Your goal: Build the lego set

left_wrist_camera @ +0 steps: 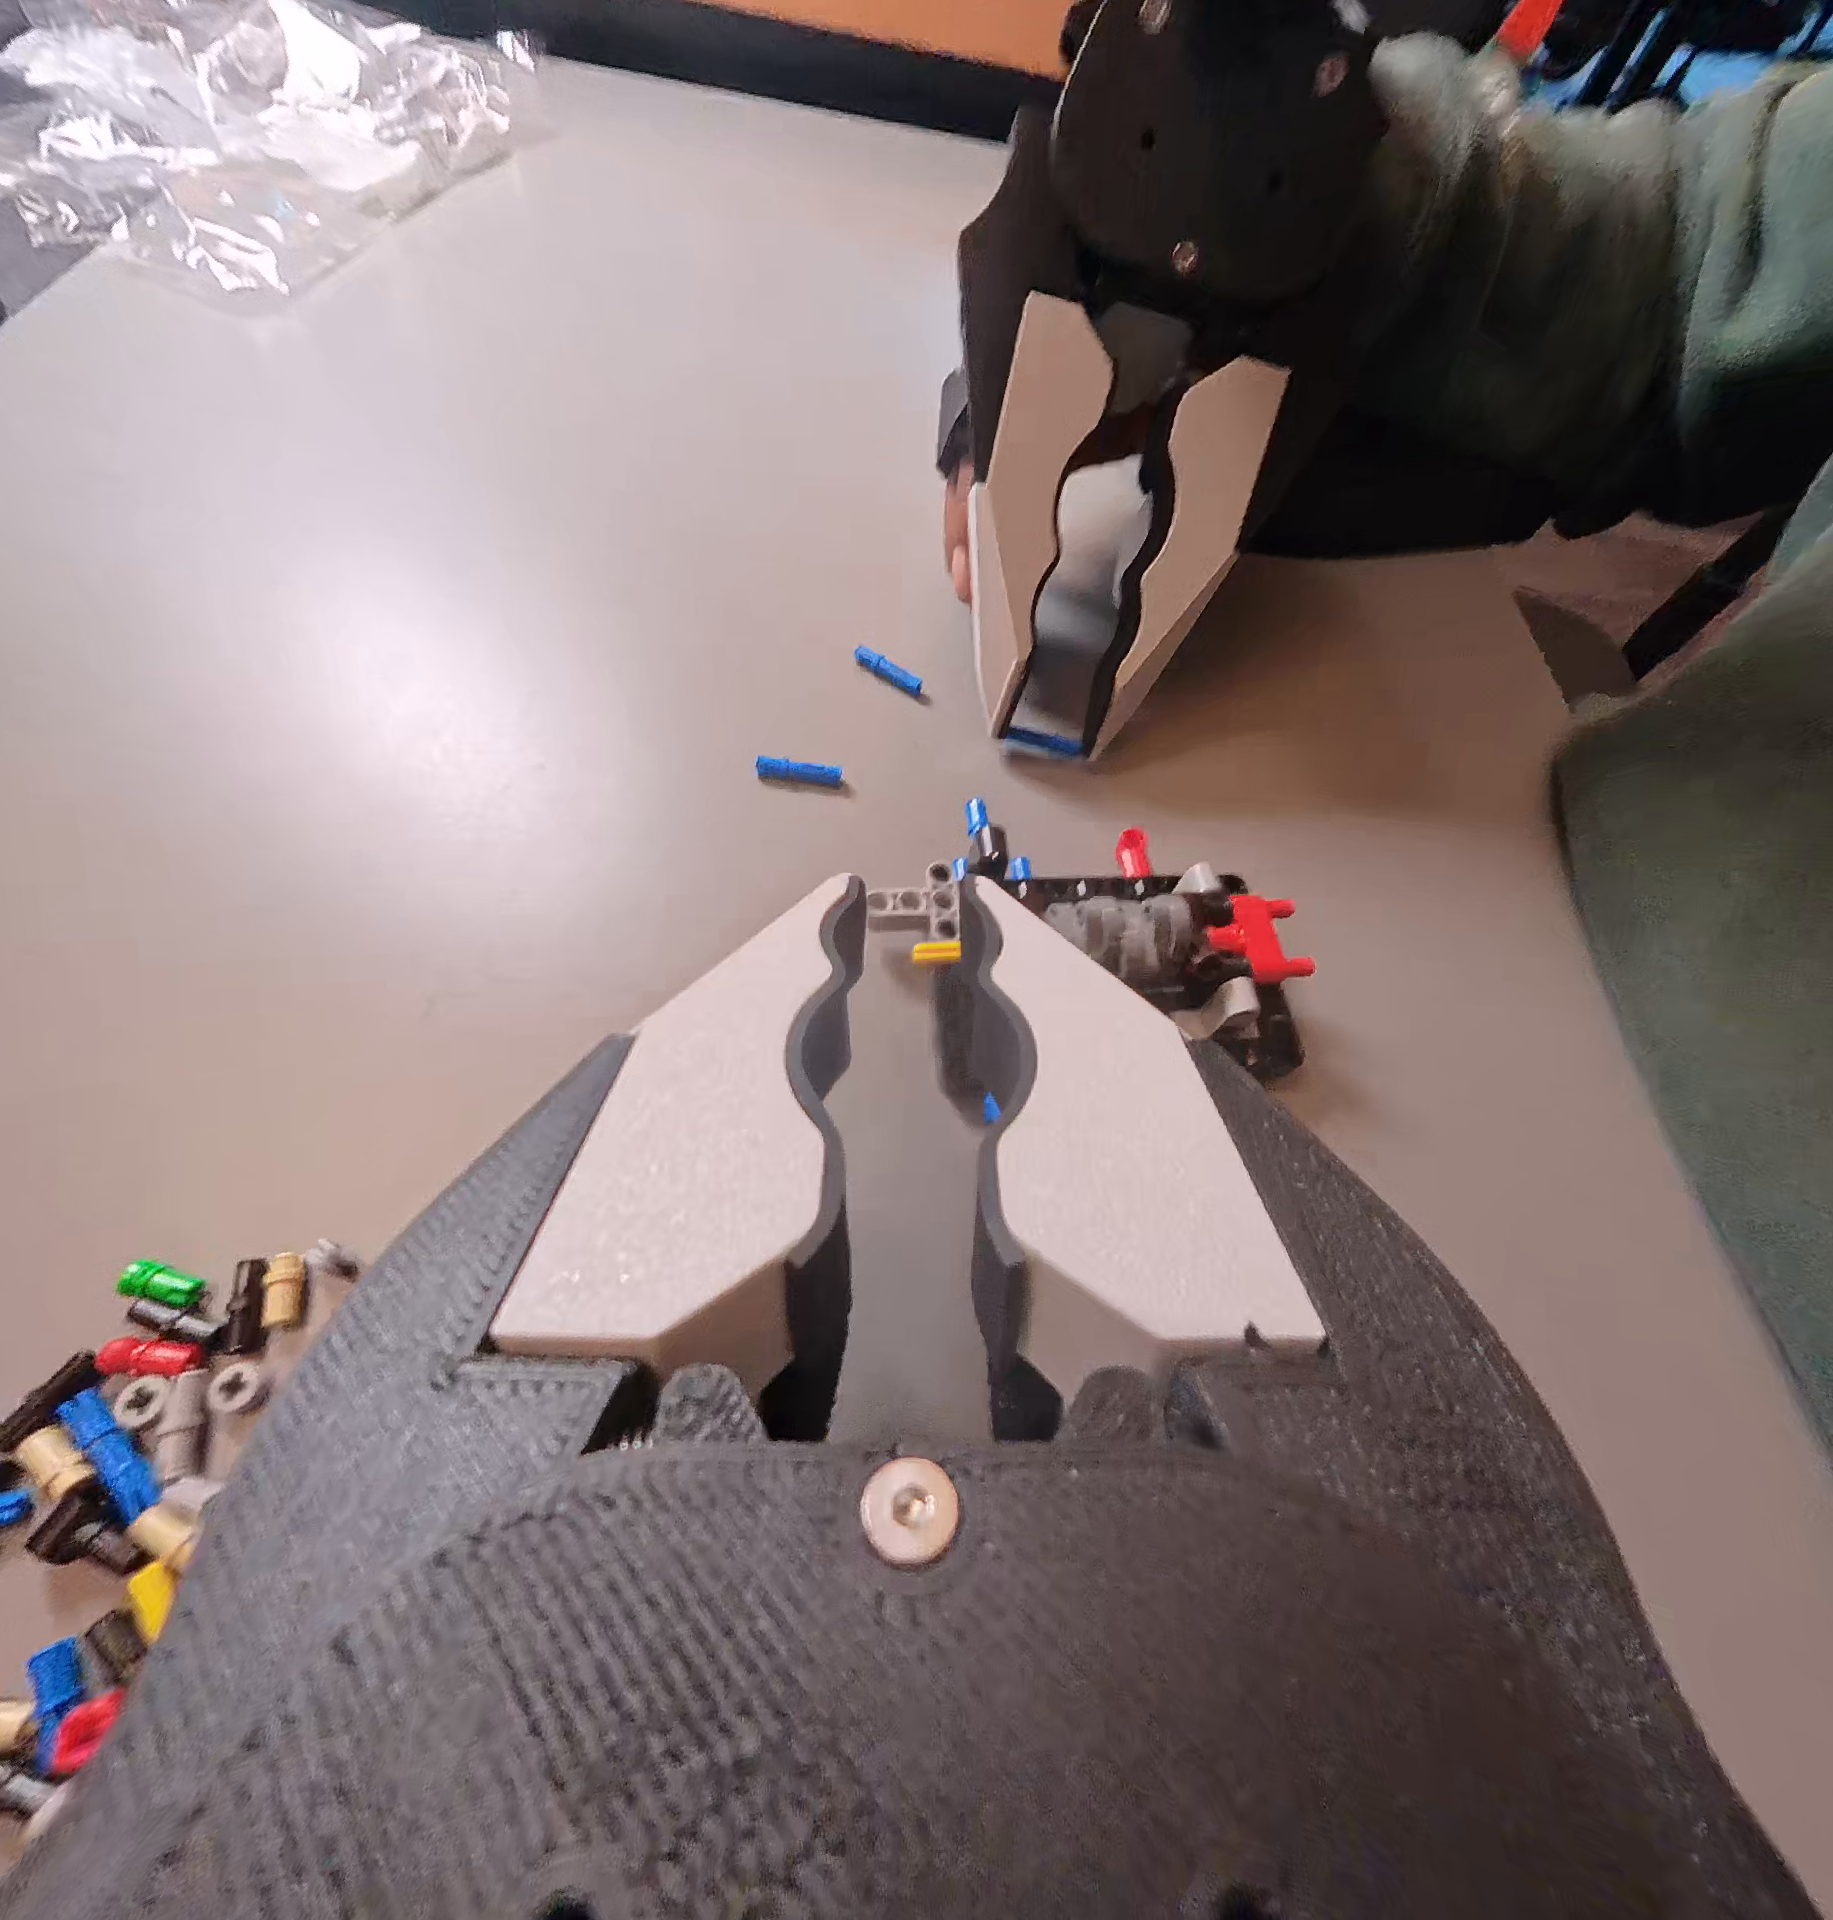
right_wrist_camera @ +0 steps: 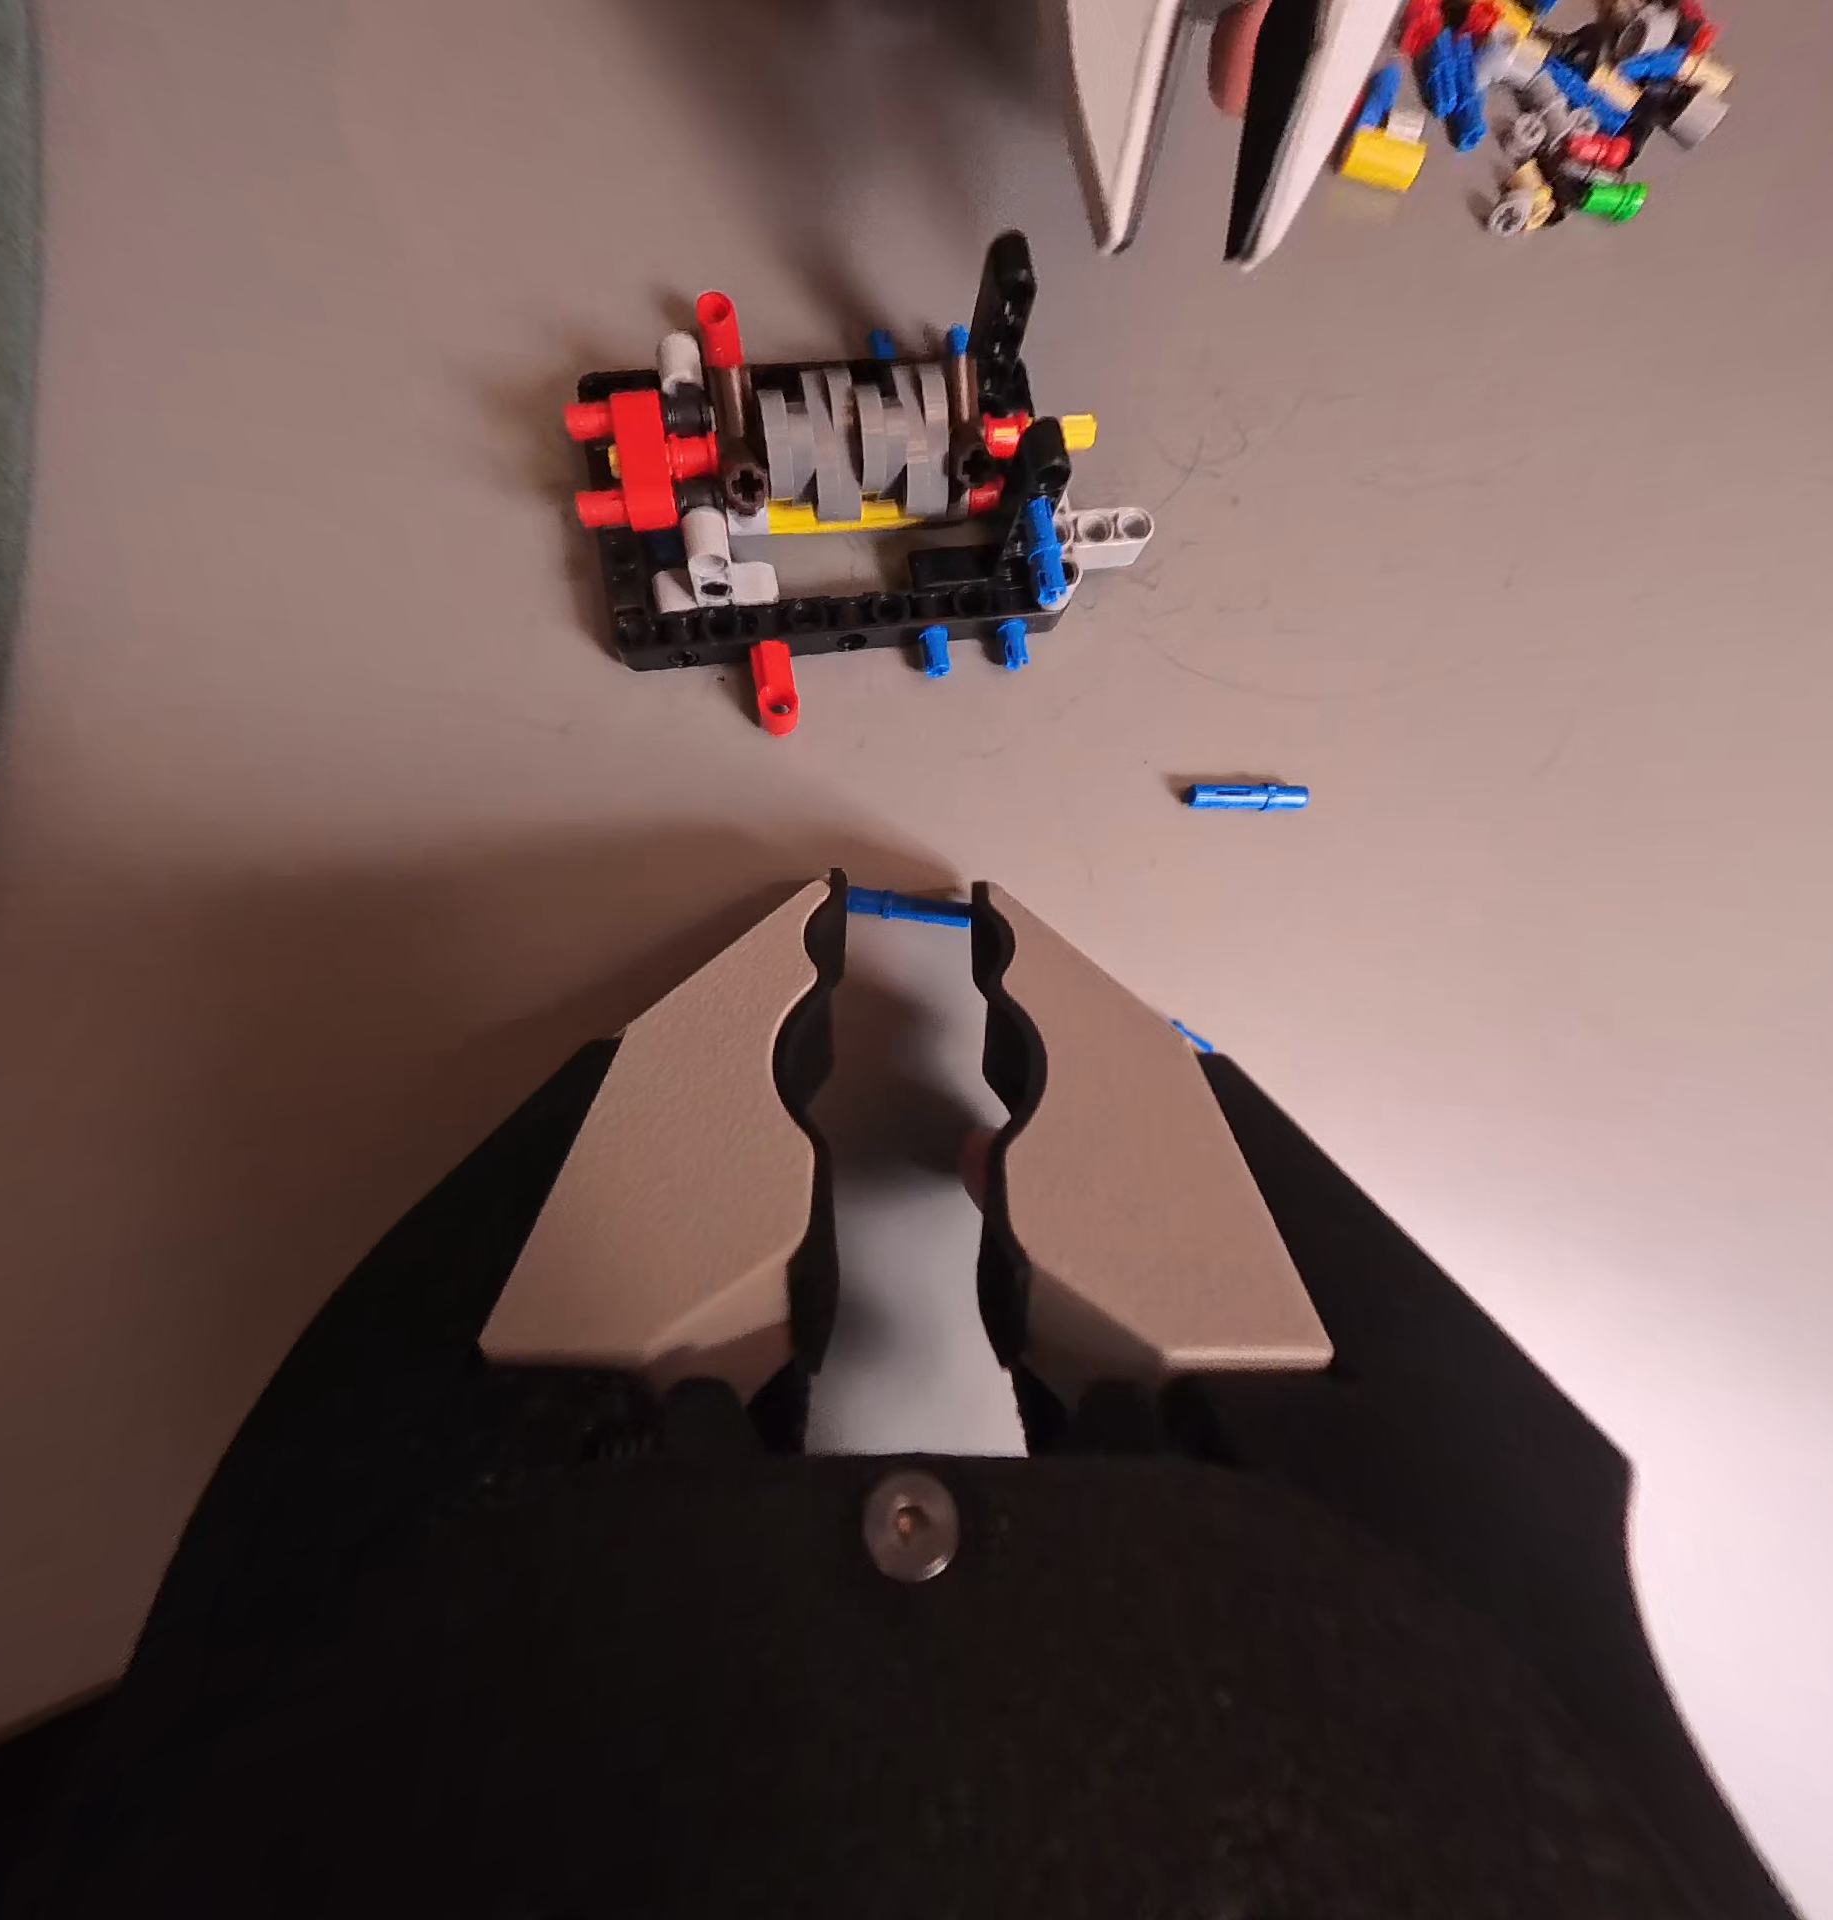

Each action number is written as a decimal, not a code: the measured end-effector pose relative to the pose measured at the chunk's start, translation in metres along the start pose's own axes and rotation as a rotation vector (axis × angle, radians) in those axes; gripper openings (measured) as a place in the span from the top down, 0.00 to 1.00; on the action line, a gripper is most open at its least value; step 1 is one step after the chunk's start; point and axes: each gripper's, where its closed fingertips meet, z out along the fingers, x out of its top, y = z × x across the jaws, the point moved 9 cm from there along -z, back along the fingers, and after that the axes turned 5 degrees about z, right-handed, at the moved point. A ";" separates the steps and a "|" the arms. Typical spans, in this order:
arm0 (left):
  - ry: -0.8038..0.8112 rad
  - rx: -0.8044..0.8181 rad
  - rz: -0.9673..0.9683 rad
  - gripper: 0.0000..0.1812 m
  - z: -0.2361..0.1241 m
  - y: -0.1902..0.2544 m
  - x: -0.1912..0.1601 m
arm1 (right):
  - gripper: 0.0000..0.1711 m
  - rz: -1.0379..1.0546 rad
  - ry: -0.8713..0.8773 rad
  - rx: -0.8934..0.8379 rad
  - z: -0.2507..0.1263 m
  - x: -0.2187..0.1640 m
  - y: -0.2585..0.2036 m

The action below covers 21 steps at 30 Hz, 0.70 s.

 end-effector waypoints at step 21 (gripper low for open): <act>0.397 -0.564 -0.635 0.97 0.018 0.023 0.024 | 0.87 -0.175 0.691 -0.119 -0.028 0.062 -0.026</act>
